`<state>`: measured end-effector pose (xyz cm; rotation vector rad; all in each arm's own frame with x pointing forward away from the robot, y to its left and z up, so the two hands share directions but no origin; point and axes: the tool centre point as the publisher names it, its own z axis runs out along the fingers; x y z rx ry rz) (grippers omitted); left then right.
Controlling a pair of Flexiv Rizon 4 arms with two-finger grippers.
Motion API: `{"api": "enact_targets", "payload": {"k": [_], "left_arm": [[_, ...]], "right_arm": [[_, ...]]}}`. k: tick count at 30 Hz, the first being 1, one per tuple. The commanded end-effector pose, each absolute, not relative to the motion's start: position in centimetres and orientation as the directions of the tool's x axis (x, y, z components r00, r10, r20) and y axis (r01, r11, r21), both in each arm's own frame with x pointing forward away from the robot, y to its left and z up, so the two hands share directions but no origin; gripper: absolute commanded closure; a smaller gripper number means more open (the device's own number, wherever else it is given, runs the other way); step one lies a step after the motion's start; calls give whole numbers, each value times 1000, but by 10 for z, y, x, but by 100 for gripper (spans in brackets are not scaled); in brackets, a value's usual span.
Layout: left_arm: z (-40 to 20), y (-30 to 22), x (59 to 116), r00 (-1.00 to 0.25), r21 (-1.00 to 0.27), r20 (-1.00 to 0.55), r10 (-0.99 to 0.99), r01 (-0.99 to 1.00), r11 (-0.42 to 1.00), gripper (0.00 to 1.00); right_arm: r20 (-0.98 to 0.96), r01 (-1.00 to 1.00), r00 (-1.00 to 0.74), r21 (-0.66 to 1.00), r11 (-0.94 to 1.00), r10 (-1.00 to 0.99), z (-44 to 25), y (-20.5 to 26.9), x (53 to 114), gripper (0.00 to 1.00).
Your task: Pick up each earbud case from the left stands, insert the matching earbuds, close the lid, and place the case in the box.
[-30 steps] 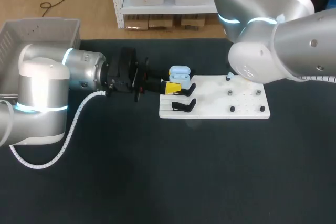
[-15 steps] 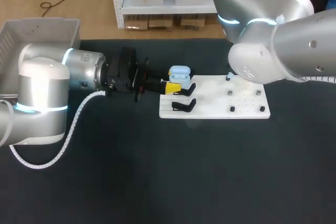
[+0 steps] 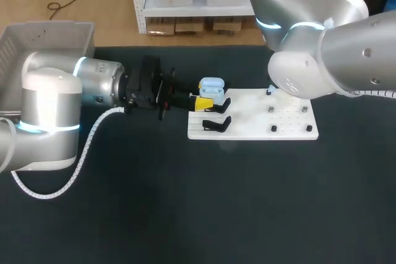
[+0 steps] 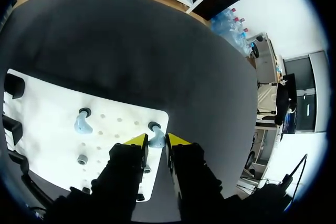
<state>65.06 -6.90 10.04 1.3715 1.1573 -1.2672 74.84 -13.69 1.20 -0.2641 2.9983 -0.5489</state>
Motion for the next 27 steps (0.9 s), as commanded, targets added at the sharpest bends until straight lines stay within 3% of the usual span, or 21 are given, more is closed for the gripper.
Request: {"api": "enact_targets", "payload": {"k": [1, 6, 27], "left_arm": [[100, -69, 651, 32, 24, -998, 55, 989, -147, 100], [100, -69, 651, 32, 24, -998, 55, 989, -147, 100], [100, -69, 651, 32, 24, -998, 55, 989, -147, 100]], "right_arm": [[-49, -153, -982, -361, 920, -183, 11, -136, 749, 81], [-49, -153, -982, -364, 919, -183, 11, -136, 749, 100], [-95, -91, -987, -341, 936, -130, 78, -120, 706, 100]]}}
